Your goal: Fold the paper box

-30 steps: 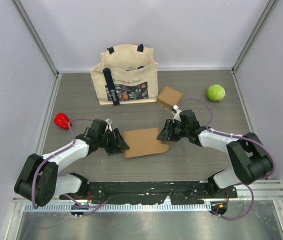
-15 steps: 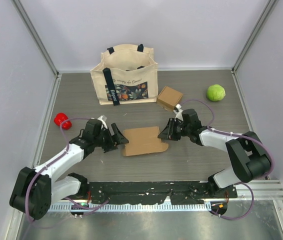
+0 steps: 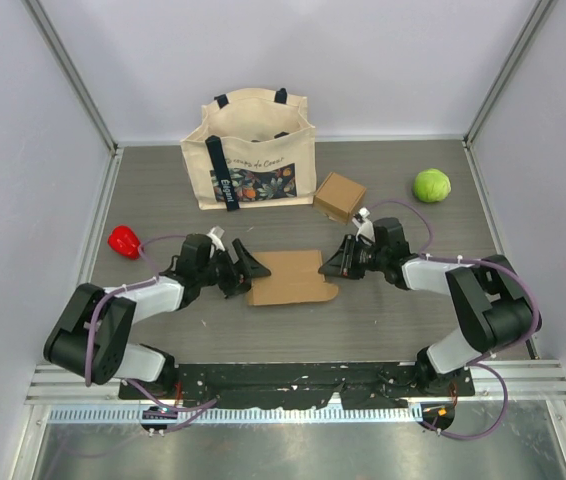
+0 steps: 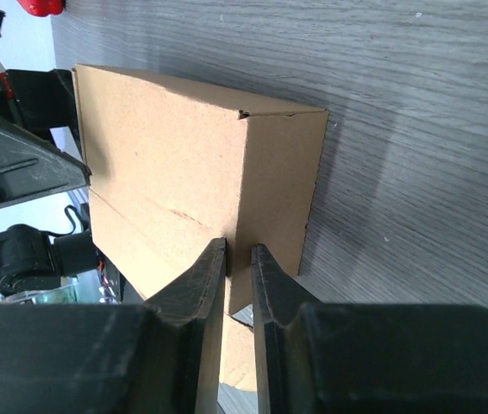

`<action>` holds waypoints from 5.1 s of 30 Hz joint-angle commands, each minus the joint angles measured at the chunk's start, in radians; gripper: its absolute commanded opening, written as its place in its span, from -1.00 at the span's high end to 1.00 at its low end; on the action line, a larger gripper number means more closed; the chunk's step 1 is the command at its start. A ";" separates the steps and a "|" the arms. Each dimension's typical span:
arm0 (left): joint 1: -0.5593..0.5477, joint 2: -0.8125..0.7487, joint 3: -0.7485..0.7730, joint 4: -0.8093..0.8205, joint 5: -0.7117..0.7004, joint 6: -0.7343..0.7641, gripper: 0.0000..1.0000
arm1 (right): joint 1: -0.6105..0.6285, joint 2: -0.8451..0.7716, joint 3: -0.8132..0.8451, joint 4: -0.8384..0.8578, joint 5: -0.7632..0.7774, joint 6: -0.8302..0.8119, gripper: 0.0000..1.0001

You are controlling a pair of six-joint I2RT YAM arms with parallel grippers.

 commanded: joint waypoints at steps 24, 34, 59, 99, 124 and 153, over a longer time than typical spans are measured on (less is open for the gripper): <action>-0.016 -0.004 -0.027 0.113 0.109 -0.503 -0.15 | 0.234 -0.296 0.324 -0.593 0.673 -0.366 -0.53; 0.000 -0.250 -0.060 -0.325 0.230 -0.881 -0.17 | 0.822 -0.365 0.409 -0.636 0.772 -0.902 -0.63; 0.007 -0.393 -0.026 -0.436 0.256 -0.948 -0.20 | 0.965 -0.046 0.339 -0.323 1.071 -1.146 -0.62; -0.085 -0.291 0.382 -0.623 -0.174 0.541 -0.19 | 0.620 -0.004 0.523 -0.753 0.476 -0.976 -0.16; -0.101 0.002 0.575 -0.767 -0.019 0.613 0.36 | 0.620 0.002 0.530 -0.750 0.485 -0.973 -0.06; -0.111 -0.028 0.532 -0.776 0.023 0.512 0.13 | 0.620 0.005 0.526 -0.736 0.487 -0.961 0.00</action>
